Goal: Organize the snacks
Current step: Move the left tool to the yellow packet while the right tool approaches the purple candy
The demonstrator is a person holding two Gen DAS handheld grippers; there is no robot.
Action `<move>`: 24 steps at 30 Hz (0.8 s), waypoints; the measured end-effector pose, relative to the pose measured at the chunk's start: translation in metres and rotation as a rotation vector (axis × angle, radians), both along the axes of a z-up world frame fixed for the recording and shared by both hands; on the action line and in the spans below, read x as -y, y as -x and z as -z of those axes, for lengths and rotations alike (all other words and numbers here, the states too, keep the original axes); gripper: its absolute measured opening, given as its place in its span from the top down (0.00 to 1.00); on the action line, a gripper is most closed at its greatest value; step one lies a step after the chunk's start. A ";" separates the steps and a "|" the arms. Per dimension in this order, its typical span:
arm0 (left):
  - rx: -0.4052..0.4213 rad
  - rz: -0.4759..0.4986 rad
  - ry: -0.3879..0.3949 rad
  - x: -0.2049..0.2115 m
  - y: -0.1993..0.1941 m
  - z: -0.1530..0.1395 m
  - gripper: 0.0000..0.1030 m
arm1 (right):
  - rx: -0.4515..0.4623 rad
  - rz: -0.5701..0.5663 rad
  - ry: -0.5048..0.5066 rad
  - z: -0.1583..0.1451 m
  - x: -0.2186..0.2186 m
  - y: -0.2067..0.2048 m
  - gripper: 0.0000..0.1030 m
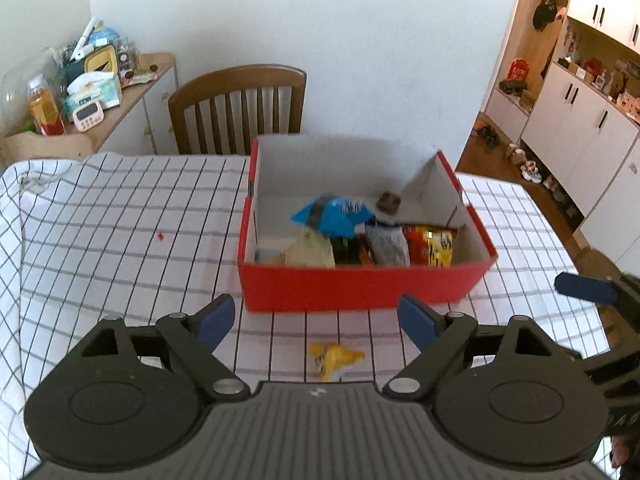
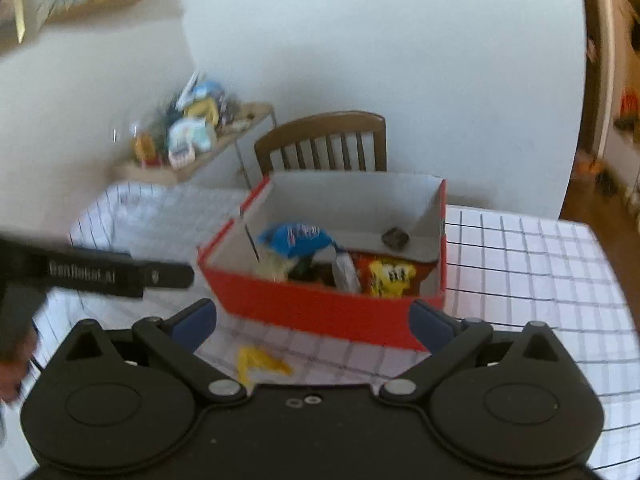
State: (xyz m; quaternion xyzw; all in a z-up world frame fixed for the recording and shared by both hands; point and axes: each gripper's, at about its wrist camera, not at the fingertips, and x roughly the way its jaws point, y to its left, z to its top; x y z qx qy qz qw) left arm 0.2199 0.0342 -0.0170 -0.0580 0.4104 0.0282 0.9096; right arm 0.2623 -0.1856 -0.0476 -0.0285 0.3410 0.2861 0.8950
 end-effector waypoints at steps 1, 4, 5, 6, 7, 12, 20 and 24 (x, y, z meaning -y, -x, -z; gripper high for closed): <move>-0.007 -0.003 -0.002 0.001 0.004 0.004 0.14 | 0.019 0.000 0.035 0.003 -0.002 0.006 0.00; -0.033 -0.002 -0.010 0.004 0.014 0.019 0.14 | 0.048 -0.020 0.067 0.014 -0.005 0.023 0.01; -0.046 -0.002 -0.013 0.005 0.016 0.024 0.14 | 0.035 -0.029 0.075 0.020 -0.006 0.026 0.01; -0.061 -0.003 -0.016 0.006 0.018 0.030 0.14 | 0.024 -0.034 0.091 0.025 -0.008 0.029 0.01; -0.072 -0.005 -0.016 0.005 0.019 0.035 0.14 | 0.016 -0.041 0.105 0.030 -0.011 0.032 0.01; -0.117 -0.007 -0.019 0.008 0.022 0.057 0.14 | -0.016 -0.064 0.141 0.051 -0.019 0.040 0.01; -0.191 -0.001 -0.024 0.013 0.015 0.087 0.14 | -0.081 -0.161 0.148 0.081 -0.025 0.045 0.10; -0.218 0.000 -0.023 0.016 0.004 0.100 0.14 | -0.131 -0.172 0.157 0.097 -0.028 0.038 0.18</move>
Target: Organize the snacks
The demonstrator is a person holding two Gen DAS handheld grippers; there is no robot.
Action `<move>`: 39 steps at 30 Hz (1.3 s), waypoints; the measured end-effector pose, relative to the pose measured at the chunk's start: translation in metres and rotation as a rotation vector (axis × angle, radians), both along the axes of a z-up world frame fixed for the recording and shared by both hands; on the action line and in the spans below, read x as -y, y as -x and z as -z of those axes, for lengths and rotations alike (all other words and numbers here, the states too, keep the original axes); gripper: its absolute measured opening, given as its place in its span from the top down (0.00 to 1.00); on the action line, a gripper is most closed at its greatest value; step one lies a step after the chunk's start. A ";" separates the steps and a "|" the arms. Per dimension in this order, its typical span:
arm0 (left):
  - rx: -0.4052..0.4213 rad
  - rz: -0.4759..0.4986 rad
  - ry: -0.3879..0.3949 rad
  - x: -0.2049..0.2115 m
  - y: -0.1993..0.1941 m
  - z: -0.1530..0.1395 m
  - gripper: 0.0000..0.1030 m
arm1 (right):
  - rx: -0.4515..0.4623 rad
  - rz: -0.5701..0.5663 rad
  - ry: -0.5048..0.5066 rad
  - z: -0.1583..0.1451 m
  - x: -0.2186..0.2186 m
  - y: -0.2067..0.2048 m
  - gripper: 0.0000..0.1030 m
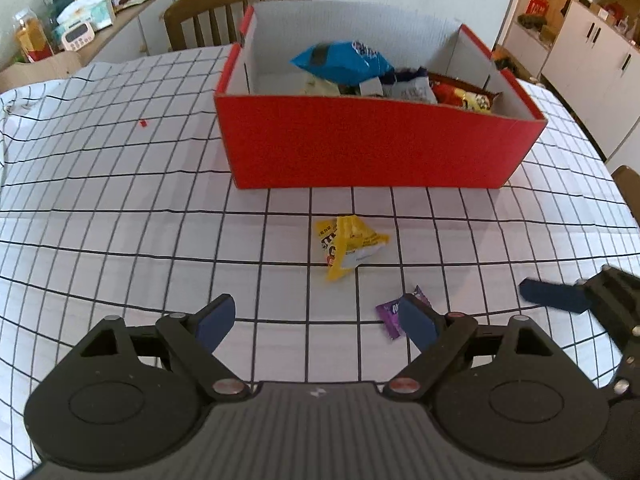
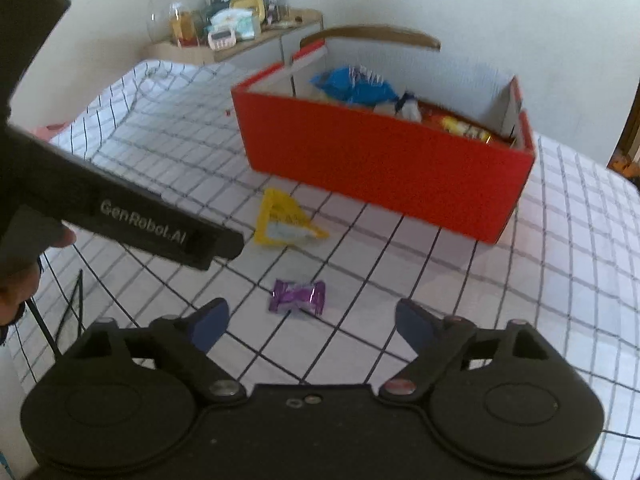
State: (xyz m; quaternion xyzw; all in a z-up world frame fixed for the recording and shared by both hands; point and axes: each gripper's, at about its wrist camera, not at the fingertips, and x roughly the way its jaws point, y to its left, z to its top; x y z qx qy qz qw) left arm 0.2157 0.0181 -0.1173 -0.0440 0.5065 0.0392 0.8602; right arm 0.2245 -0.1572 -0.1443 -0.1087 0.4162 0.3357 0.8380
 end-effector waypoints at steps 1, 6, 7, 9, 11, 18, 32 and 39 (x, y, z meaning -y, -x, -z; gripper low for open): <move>-0.008 0.000 0.004 0.000 -0.004 0.003 0.14 | -0.004 -0.006 0.009 0.004 -0.002 -0.002 0.20; -0.044 -0.015 0.011 -0.001 -0.026 0.020 0.14 | -0.043 -0.039 0.021 0.019 -0.010 -0.011 0.25; -0.049 -0.018 0.011 -0.001 -0.030 0.022 0.14 | -0.048 -0.044 0.023 0.022 -0.012 -0.014 0.27; -0.055 -0.023 0.005 -0.001 -0.037 0.027 0.14 | -0.051 -0.055 0.028 0.027 -0.015 -0.016 0.30; -0.057 -0.026 0.003 -0.001 -0.044 0.030 0.15 | -0.058 -0.069 0.026 0.031 -0.017 -0.020 0.33; -0.091 -0.024 0.013 0.000 -0.059 0.041 0.31 | -0.030 -0.124 0.053 0.038 -0.026 -0.023 0.44; -0.101 -0.023 0.088 -0.006 -0.069 0.044 0.70 | 0.019 -0.175 0.097 0.038 -0.036 -0.013 0.73; -0.081 -0.047 0.110 -0.022 -0.061 0.041 0.77 | -0.013 -0.117 0.063 0.035 -0.026 -0.015 0.87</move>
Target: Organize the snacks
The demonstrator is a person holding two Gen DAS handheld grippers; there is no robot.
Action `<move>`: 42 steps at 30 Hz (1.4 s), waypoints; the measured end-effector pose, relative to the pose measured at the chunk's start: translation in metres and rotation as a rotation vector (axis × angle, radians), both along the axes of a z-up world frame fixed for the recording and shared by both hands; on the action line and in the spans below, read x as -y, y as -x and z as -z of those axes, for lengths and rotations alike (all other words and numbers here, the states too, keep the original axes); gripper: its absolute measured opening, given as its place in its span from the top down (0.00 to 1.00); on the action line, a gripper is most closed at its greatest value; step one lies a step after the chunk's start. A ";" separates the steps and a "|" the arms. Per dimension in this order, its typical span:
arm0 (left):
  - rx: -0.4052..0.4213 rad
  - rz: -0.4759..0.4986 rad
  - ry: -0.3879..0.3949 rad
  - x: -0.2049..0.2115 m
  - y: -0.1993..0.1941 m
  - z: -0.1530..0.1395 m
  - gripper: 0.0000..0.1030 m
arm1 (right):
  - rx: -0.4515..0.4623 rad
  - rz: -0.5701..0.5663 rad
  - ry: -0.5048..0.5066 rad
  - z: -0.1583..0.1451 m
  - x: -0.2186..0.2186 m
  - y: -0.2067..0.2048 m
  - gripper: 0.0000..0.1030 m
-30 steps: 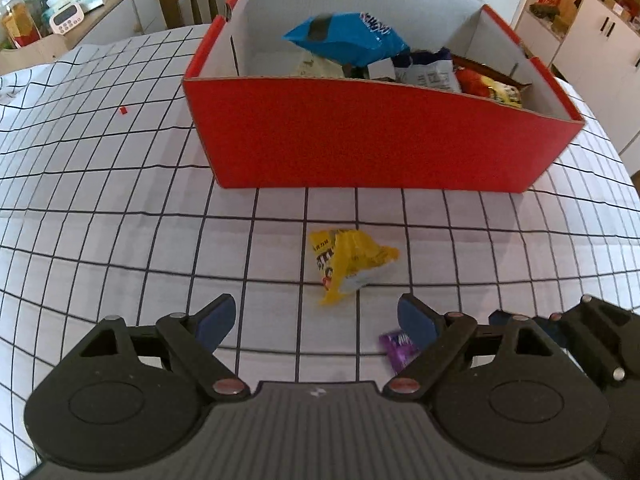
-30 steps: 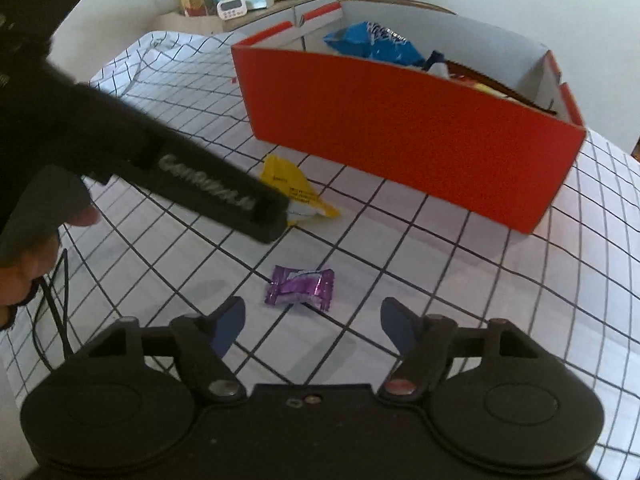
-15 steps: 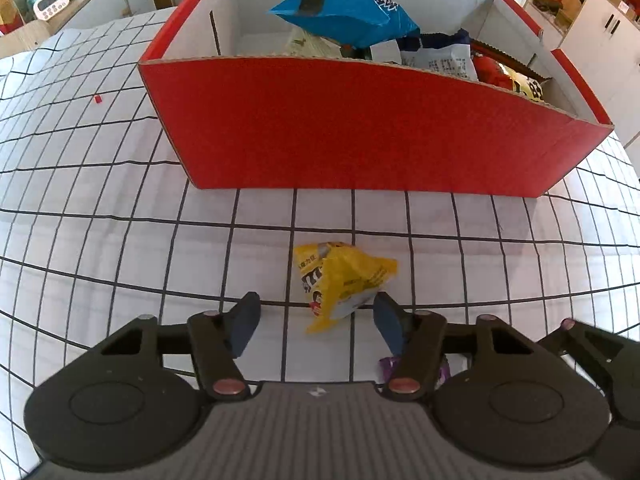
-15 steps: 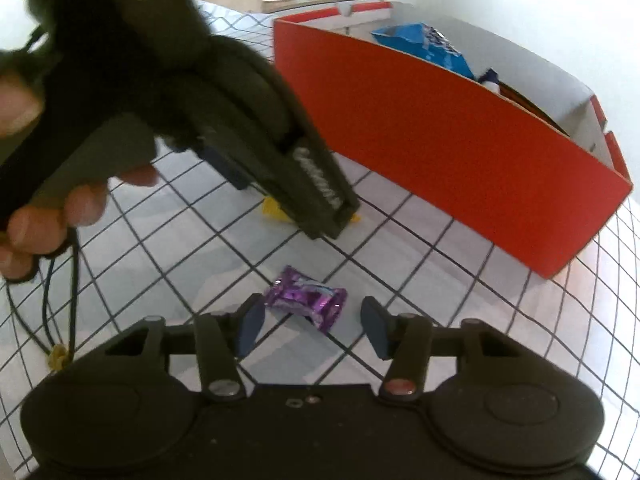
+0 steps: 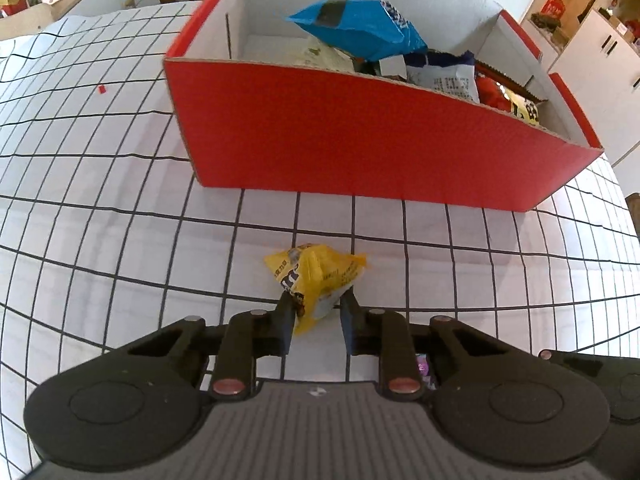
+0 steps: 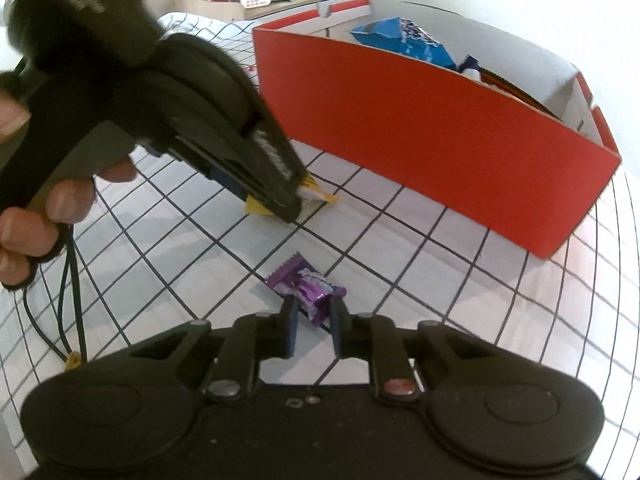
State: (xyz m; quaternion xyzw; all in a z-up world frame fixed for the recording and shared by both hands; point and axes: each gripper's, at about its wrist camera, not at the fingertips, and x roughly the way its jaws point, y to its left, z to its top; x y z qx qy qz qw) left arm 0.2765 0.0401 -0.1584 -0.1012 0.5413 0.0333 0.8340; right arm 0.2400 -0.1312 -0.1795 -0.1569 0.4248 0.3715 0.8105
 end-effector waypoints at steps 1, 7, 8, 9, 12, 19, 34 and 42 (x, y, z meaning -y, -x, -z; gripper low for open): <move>0.005 -0.003 0.002 -0.002 0.003 -0.002 0.77 | -0.002 0.010 -0.004 0.000 0.002 0.001 0.89; 0.032 -0.018 0.012 -0.005 0.025 -0.016 0.80 | 0.000 0.070 -0.039 -0.010 0.014 0.005 0.91; 0.037 -0.021 0.018 -0.005 0.029 -0.020 0.80 | 0.002 0.066 -0.046 -0.011 0.014 0.005 0.91; 0.041 -0.023 0.019 -0.003 0.032 -0.023 0.80 | 0.012 0.059 -0.047 -0.013 0.015 0.006 0.91; 0.063 -0.015 0.014 -0.002 0.041 -0.030 0.81 | 0.013 0.051 -0.056 -0.014 0.015 0.005 0.90; 0.053 -0.021 0.025 -0.013 0.050 -0.033 0.81 | -0.006 0.008 -0.032 -0.013 0.007 0.000 0.89; 0.008 -0.065 0.035 -0.015 0.022 -0.020 0.26 | 0.017 -0.167 -0.018 -0.014 -0.007 -0.015 0.12; -0.034 -0.072 0.040 -0.007 0.006 -0.004 0.26 | 0.006 -0.287 0.054 -0.004 -0.027 -0.031 0.27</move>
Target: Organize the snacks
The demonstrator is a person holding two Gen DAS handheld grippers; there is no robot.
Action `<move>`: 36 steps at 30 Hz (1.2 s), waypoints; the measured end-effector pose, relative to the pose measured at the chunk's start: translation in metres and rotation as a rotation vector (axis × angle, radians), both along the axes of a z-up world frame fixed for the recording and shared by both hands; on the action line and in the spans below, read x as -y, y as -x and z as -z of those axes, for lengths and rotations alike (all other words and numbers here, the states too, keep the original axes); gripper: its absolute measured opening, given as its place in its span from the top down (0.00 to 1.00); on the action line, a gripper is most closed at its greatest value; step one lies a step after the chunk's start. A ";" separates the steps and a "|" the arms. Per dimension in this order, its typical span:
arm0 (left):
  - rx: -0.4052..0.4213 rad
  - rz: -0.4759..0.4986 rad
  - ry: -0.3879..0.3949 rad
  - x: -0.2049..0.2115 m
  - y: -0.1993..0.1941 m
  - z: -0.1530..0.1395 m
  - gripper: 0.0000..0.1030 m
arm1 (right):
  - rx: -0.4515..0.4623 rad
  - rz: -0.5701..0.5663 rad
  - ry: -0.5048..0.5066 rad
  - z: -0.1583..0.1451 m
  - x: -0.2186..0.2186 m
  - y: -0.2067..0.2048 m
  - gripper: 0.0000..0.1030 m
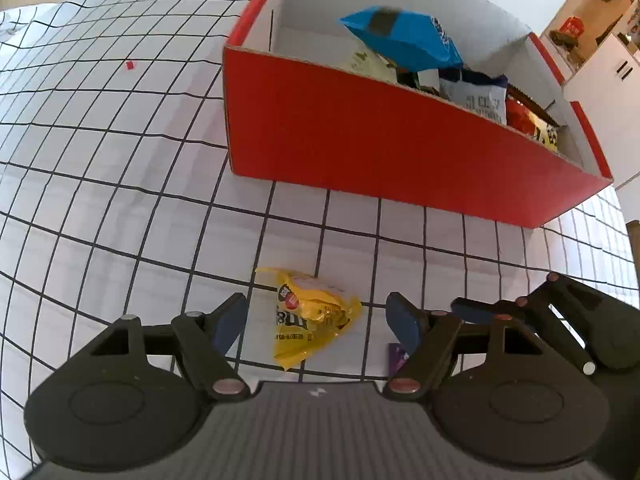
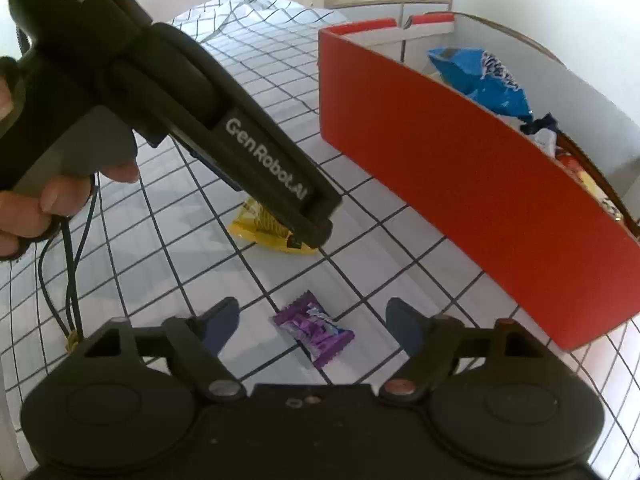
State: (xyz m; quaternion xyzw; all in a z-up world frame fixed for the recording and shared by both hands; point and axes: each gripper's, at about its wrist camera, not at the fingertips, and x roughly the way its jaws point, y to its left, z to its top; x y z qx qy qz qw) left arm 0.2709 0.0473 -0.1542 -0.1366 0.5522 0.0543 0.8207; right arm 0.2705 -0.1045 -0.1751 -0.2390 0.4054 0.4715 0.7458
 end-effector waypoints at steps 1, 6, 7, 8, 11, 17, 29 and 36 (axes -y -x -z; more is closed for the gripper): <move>-0.002 0.005 -0.004 0.001 -0.001 0.001 0.26 | 0.001 -0.005 0.005 0.001 0.000 -0.001 0.31; -0.014 0.005 -0.023 0.001 -0.002 0.007 0.30 | 0.024 -0.055 0.027 0.008 -0.001 0.007 0.43; -0.018 0.005 -0.022 0.000 -0.003 0.008 0.39 | 0.026 -0.058 0.023 0.009 0.000 0.008 0.45; -0.021 0.003 -0.024 0.000 -0.004 0.010 0.44 | 0.025 -0.057 0.020 0.010 -0.001 0.008 0.46; -0.022 0.002 -0.045 0.001 -0.004 0.010 0.55 | 0.029 -0.052 0.018 0.010 -0.001 0.010 0.54; -0.018 -0.002 -0.048 0.002 0.002 0.008 0.67 | 0.042 -0.008 0.011 0.008 0.000 0.022 0.72; 0.033 0.004 -0.062 0.002 0.047 -0.020 0.68 | 0.045 0.336 -0.091 -0.004 0.028 0.039 0.81; 0.106 0.018 -0.115 0.006 0.069 -0.061 0.68 | 0.084 0.410 -0.178 -0.048 0.045 0.052 0.81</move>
